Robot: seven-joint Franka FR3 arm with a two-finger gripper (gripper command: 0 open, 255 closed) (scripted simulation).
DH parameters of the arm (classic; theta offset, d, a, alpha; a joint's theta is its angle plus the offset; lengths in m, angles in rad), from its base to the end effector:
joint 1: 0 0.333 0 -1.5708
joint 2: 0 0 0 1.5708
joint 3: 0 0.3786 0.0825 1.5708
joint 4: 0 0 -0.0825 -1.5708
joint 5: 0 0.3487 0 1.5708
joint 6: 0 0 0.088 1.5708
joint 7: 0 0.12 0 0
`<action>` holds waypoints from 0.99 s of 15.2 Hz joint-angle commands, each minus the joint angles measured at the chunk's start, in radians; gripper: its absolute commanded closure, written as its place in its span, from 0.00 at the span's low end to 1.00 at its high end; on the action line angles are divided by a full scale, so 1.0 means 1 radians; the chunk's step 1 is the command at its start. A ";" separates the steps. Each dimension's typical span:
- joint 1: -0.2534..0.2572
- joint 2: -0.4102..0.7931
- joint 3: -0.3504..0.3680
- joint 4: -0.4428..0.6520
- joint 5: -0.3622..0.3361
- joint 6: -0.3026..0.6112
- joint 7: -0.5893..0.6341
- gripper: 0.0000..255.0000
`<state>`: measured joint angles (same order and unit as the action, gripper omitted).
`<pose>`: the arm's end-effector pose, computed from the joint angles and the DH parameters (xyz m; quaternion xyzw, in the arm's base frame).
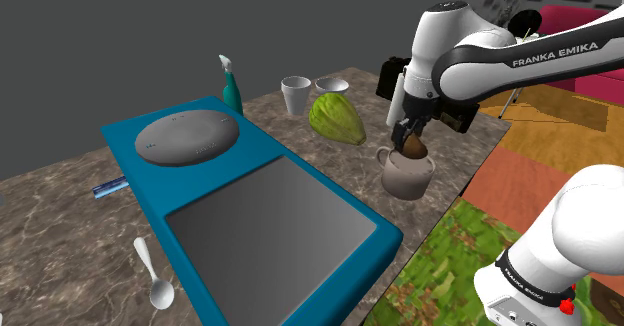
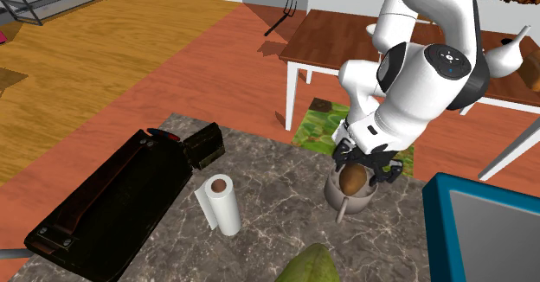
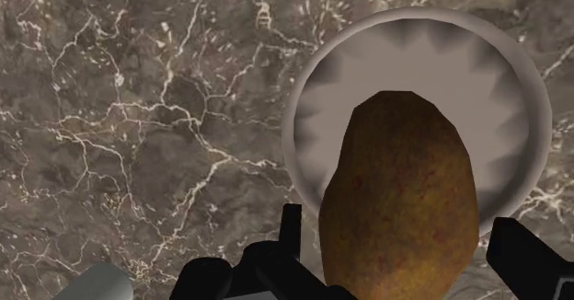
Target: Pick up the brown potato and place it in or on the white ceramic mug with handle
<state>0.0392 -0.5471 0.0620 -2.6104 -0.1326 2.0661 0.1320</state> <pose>0.3075 0.0250 0.4877 0.9972 0.0116 0.0088 0.0739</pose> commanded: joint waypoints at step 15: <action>0.010 -0.038 0.009 0.101 0.015 -0.140 -0.006 0.00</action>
<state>0.0491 -0.5846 0.0709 -2.5093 -0.1171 1.9269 0.1260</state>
